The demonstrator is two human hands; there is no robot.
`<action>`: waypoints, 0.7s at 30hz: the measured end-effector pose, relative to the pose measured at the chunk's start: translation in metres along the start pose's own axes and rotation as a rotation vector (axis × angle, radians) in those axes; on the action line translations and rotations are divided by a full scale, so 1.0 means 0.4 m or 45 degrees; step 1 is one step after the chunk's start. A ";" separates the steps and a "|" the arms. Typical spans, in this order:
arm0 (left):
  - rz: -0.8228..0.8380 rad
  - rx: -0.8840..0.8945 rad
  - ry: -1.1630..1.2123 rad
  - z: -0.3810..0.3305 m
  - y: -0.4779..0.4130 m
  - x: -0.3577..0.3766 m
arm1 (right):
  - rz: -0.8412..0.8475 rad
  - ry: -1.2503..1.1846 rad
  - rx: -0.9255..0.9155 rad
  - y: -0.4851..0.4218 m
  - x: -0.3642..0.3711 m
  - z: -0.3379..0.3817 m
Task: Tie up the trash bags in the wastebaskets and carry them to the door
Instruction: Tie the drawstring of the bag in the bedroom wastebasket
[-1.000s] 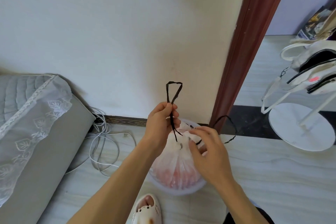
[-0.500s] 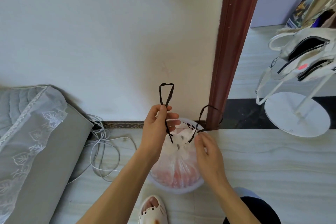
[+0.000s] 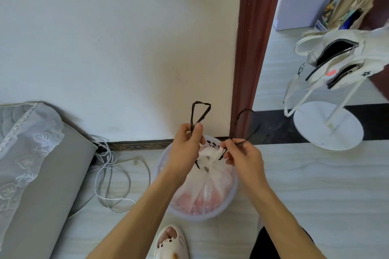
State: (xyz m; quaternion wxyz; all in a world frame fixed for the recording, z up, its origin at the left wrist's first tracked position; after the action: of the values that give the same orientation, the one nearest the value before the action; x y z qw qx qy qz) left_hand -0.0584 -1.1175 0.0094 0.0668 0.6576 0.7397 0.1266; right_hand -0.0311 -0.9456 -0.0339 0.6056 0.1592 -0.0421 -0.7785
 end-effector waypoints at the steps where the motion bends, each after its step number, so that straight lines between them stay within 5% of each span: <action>1: 0.041 -0.010 -0.056 0.008 0.003 0.014 | -0.004 -0.060 -0.002 0.004 -0.012 -0.002; 12: 0.523 0.082 -0.371 0.054 0.022 0.168 | -0.025 -0.427 0.031 0.008 -0.091 -0.003; 21: 0.545 0.124 -0.715 0.130 -0.010 0.117 | -0.054 -0.500 0.071 0.011 -0.084 -0.028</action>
State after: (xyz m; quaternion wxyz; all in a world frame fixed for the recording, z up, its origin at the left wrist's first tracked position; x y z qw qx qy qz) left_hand -0.0543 -1.0663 -0.0385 0.2081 0.8091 0.5432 -0.0833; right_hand -0.0165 -0.9132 -0.0367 0.5646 0.0220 -0.1775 -0.8058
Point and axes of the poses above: each hand's wrist, its own y-axis away from the middle knuckle, its own x-axis out of the palm, z = x × y, the point moved 9 cm from there along -y, towards the middle knuckle, and after that the axes turned 14 degrees about y, right-handed, at the moved point
